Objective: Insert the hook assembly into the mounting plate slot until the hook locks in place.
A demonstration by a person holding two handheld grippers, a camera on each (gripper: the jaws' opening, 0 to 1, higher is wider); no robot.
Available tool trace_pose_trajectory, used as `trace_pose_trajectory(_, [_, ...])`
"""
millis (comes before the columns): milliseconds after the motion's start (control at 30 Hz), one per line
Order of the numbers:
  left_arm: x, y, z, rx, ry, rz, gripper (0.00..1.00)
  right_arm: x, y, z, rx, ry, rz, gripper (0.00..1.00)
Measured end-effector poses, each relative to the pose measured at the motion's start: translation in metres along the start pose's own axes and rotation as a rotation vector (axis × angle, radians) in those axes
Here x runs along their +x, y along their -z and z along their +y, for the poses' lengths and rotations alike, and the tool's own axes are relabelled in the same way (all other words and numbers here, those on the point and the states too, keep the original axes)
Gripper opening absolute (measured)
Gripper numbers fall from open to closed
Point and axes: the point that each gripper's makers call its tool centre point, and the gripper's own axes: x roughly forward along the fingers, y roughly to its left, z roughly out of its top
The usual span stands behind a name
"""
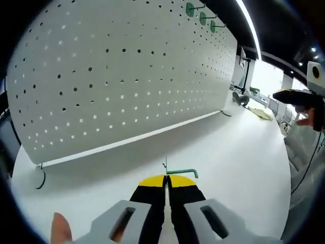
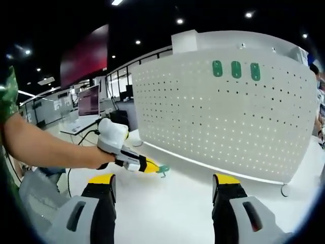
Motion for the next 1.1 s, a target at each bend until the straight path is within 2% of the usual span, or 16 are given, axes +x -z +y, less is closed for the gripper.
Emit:
trace_pose_trajectory(167, [-0.009, -0.008, -0.013, 0.005, 0.050, -0.008, 0.02, -0.004, -0.005, 0.002, -0.007, -0.003, -0.010, 0.78])
trace_pose_trajectory(533, [-0.039, -0.040, -0.035, 0.032, 0.119, -0.048, 0.02, -0.012, -0.015, 0.012, -0.037, -0.018, -0.034, 0.78])
trace_pose_trajectory(967, [-0.079, -0.065, -0.079, 0.137, 0.217, -0.019, 0.02, -0.028, -0.026, 0.033, -0.126, -0.053, -0.054, 0.76])
trace_pose_trajectory(1100, [-0.091, -0.069, -0.092, 0.182, 0.230, 0.000, 0.02, -0.032, -0.029, 0.041, -0.205, -0.052, -0.049, 0.76])
